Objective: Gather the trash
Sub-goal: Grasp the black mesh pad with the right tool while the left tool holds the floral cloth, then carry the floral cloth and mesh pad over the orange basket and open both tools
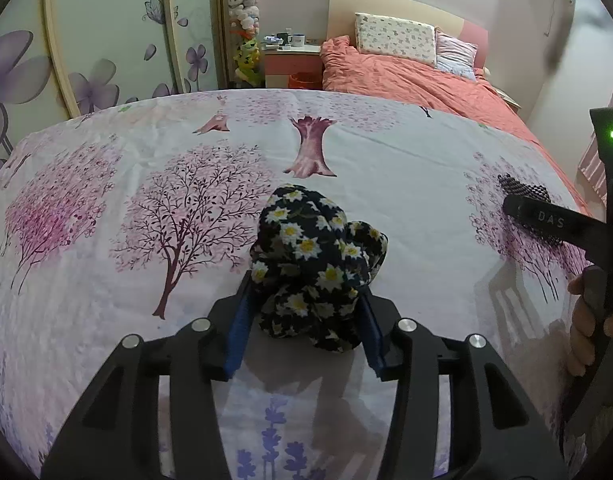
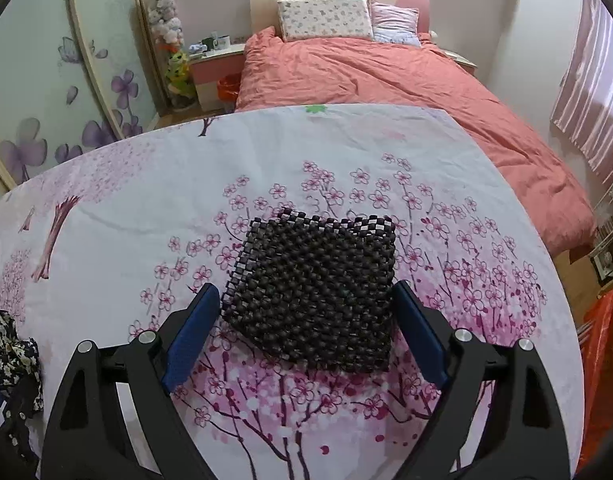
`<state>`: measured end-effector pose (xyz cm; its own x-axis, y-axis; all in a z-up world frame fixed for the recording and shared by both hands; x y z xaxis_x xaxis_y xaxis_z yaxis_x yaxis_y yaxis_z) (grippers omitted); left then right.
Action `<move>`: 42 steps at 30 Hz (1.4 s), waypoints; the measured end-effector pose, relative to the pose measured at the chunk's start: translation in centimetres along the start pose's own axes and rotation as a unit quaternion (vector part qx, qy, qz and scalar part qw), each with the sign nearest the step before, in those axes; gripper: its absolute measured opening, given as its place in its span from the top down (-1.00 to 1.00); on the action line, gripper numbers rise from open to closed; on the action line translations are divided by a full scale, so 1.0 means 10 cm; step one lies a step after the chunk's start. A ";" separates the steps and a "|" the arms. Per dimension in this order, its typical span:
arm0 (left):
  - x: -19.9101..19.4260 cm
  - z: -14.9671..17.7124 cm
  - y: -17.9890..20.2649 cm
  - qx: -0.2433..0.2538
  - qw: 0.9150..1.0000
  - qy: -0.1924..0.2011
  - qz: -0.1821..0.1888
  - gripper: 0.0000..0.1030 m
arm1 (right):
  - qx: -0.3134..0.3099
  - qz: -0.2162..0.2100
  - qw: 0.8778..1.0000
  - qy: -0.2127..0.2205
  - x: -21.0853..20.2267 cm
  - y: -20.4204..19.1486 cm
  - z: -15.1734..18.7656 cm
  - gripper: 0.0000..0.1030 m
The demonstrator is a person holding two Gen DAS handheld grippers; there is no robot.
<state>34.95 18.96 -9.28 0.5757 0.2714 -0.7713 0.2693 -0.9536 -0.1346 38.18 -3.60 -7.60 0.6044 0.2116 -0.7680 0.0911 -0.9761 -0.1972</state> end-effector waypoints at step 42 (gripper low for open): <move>-0.80 0.18 0.27 0.026 0.997 0.060 0.036 0.63 | 0.067 -0.057 0.993 0.074 -1.80 0.98 1.17 0.65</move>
<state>29.70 13.95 -4.54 0.6806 0.2131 -0.7010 0.1861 -0.9757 -0.1160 18.96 -16.44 -2.82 0.7070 0.3013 -0.6398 0.0652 -0.9286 -0.3653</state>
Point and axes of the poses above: each gripper's, at about its wrist camera, not at the fingertips, and x roughly the way its jaws point, y to its right, z to its underside, the point moved 2 cm from there along x, roughly the way its jaws point, and after that the axes turned 13 degrees about -z, right-handed, at the moved point
